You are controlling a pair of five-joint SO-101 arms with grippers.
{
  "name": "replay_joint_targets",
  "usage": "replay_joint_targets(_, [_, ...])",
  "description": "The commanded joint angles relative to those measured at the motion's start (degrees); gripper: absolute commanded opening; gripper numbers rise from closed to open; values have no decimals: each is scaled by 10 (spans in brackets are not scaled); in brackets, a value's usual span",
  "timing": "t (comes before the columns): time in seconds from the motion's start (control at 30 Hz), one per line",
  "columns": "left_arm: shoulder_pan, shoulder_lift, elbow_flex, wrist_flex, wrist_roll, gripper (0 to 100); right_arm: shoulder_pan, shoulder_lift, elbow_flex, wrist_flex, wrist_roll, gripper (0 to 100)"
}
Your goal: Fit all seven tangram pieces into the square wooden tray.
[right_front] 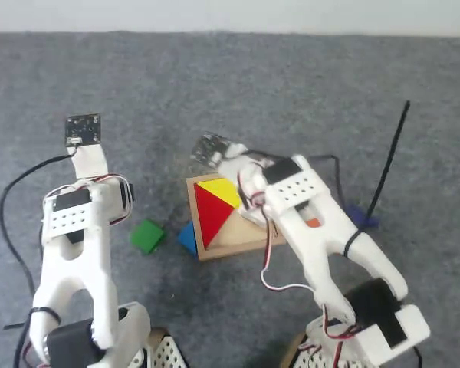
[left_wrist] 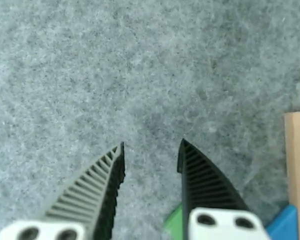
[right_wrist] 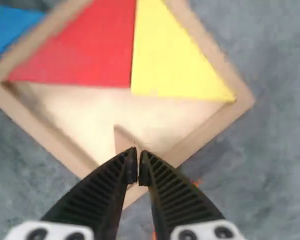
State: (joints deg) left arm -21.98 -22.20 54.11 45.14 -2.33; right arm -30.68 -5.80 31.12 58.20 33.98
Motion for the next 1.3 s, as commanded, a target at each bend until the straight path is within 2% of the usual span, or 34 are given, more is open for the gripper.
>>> replay_joint_targets(0.0, [4,-3,-28,2,-4,173,20,-28,62,-48,-10,9])
replay_joint_targets(0.23, [4,-3,-28,2,-5,173,12,-1,74,-71,-11,9])
replay_joint_targets(0.53, [4,-4,-28,2,-5,173,-91,46,74,-77,-4,9])
replay_joint_targets(0.73, [4,-4,-28,2,-5,173,-112,38,74,-79,60,12])
replay_joint_targets(0.9, [4,-4,-28,2,-4,173,-141,36,74,-81,69,13])
replay_joint_targets(1.1, [2,-4,-28,1,-3,173,-192,36,73,-116,-19,13])
replay_joint_targets(1.27, [1,-5,-28,1,-3,173,-177,11,73,-137,-96,13])
